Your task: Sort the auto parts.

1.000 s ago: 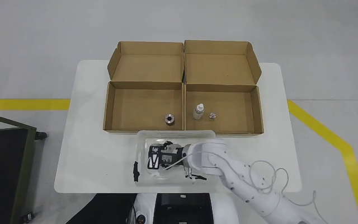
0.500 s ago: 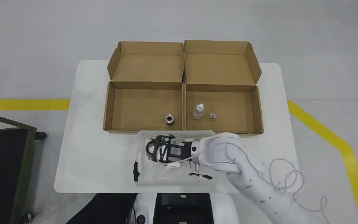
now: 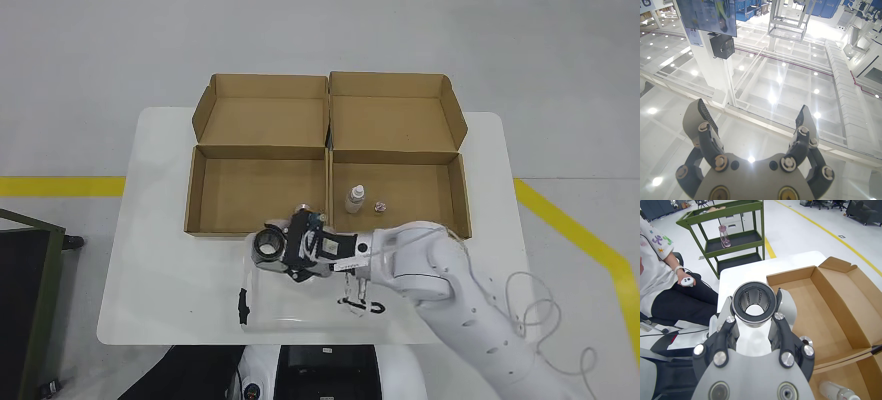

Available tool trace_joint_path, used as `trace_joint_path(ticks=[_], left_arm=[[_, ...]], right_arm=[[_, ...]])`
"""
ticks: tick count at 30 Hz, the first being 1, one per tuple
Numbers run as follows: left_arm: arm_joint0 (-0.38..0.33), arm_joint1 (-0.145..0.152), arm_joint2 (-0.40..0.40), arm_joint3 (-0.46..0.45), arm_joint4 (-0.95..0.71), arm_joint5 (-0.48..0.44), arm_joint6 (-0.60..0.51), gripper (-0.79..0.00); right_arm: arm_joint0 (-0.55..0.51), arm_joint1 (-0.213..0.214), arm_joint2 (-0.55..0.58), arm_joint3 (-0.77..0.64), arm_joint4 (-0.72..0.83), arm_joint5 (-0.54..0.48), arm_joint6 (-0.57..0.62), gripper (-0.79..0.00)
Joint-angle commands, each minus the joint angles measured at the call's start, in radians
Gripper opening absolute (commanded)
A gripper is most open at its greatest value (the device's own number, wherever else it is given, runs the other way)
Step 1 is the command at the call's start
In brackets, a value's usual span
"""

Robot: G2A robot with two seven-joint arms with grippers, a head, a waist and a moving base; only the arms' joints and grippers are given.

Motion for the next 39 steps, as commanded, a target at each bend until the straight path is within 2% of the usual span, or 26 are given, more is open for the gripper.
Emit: trace_joint_path(ticks=[1, 16, 39], left_arm=[[0.0, 0.0, 0.0, 0.0, 0.0, 0.0, 0.0, 0.0], [0.0, 0.0, 0.0, 0.0, 0.0, 0.0, 0.0, 0.0], [0.0, 0.0, 0.0, 0.0, 0.0, 0.0, 0.0, 0.0]], right_arm=[[-0.001, 0.002, 0.011, -0.006, 0.03, -0.001, -0.002, -0.785], [-0.009, 0.02, 0.113, -0.058, 0.205, 0.04, 0.02, -0.785], [-0.078, 0.055, 0.285, -0.157, 0.309, 0.003, -0.038, -0.785]])
